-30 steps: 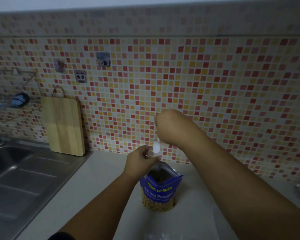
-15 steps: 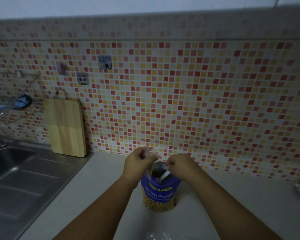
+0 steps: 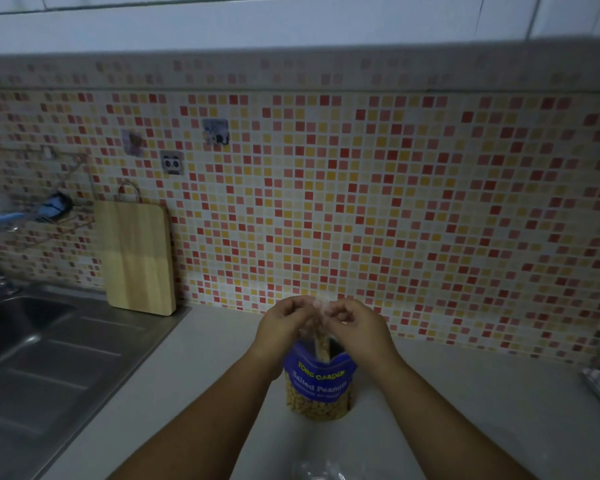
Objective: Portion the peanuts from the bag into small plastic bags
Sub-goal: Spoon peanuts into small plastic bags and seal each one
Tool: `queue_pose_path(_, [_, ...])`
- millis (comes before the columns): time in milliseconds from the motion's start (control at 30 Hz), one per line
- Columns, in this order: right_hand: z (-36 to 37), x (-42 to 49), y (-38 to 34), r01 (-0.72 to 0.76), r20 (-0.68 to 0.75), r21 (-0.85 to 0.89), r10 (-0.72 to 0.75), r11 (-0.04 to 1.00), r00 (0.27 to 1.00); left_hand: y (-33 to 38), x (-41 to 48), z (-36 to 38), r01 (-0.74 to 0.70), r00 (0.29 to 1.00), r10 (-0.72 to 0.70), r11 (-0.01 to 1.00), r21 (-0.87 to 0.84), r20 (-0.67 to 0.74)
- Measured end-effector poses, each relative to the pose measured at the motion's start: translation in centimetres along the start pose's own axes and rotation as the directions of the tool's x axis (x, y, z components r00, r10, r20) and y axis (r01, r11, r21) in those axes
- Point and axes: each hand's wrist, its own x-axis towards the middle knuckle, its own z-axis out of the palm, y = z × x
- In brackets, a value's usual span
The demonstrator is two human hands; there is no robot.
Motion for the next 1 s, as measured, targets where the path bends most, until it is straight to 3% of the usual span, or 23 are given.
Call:
queue_pose_path(167, [0.3, -1.1, 0.4, -0.021, 0.0, 0.155, 0.021, 0.988, 1.0, 0.6, -1.3, -0.4, -0.011, 1.0, 0.012, 0.996, -0.086, 0.016])
queue_pose_path(300, [0.7, -2.4, 0.2, 0.01, -0.015, 0.237, -0.007, 0.971, 1.0, 1.1, -2.7, -1.2, -0.028, 0.998, 0.03, 0.998, -0.049, 0.046])
queue_pose_path(400, [1.0, -4.1, 0.5, 0.007, -0.008, 0.313, -0.004, 0.95, 1.0, 0.7, -4.0, -2.4, 0.039, 0.993, -0.037, 0.999, -0.019, 0.111])
queue_pose_path(567, [3.2, -7.5, 3.2, -0.166, 0.159, 0.359, 0.115, 0.919, 0.981, -2.5, -6.7, -5.3, 0.23, 0.952, -0.238, 0.971, 0.065, 0.19])
queue_pose_path(633, [4.6, -8.5, 4.7, -0.255, 0.236, 0.325, 0.183, 0.911, 0.954, -4.7, -7.8, -6.3, 0.322, 0.928, -0.334, 0.942, 0.093, 0.164])
queue_pose_path(767, [7.4, -10.2, 8.1, -0.397, 0.332, 0.057, 0.358, 0.916, 0.873, -9.1, -9.5, -7.8, 0.451, 0.884, -0.461, 0.885, 0.117, 0.081])
queue_pose_path(1000, [10.9, -11.2, 10.6, -0.331, 0.283, -0.35, 0.435, 0.877, 0.855, -14.0, -10.2, -8.7, 0.483, 0.873, -0.485, 0.839, 0.249, -0.058])
